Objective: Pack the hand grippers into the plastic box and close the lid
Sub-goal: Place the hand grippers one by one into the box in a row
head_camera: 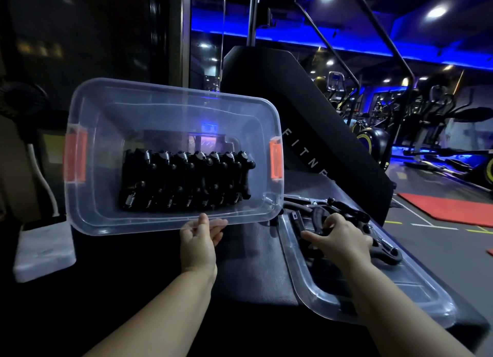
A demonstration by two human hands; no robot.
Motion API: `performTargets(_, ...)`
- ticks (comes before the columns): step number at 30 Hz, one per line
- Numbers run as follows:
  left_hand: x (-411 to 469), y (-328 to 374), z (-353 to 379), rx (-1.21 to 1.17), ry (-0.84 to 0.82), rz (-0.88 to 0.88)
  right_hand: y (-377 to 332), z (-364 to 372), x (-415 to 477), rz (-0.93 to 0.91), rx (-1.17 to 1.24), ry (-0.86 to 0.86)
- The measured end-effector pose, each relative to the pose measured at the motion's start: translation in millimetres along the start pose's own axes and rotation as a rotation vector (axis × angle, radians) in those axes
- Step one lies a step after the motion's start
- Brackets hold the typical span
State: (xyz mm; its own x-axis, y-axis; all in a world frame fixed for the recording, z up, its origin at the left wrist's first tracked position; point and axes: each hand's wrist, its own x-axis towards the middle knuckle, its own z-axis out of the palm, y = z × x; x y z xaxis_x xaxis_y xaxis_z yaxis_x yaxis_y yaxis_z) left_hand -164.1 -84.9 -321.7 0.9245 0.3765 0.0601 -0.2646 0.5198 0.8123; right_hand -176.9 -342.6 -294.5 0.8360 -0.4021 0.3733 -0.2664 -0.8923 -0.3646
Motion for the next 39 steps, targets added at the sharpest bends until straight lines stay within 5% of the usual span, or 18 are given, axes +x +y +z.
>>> performTargets(8,1.2,-1.6,-0.7,0.003,-0.001,-0.004,-3.1,-5.2,-16.5,-0.270,0.375,0.159)
performTargets(17,0.4,-0.9,-0.7,0.009,0.005,-0.002,8.1,-12.9,0.0,-0.358,0.571,-0.067)
performTargets(26,0.4,-0.9,0.2,0.002,0.018,-0.007,-3.3,-35.3,-3.1,-0.204,1.105,-0.171)
performTargets(32,-2.5,2.3,0.9,0.017,0.077,0.012,-47.2,-65.2,-15.8,-0.364,1.379,-0.262)
performTargets(35,-3.7,5.3,0.7,0.000,0.122,0.024,-72.2,-71.1,-16.9,-0.472,1.269,-0.237)
performTargets(39,-5.6,9.2,-0.7,0.004,0.181,0.028,-108.4,-74.4,-12.8,-0.507,0.917,0.019)
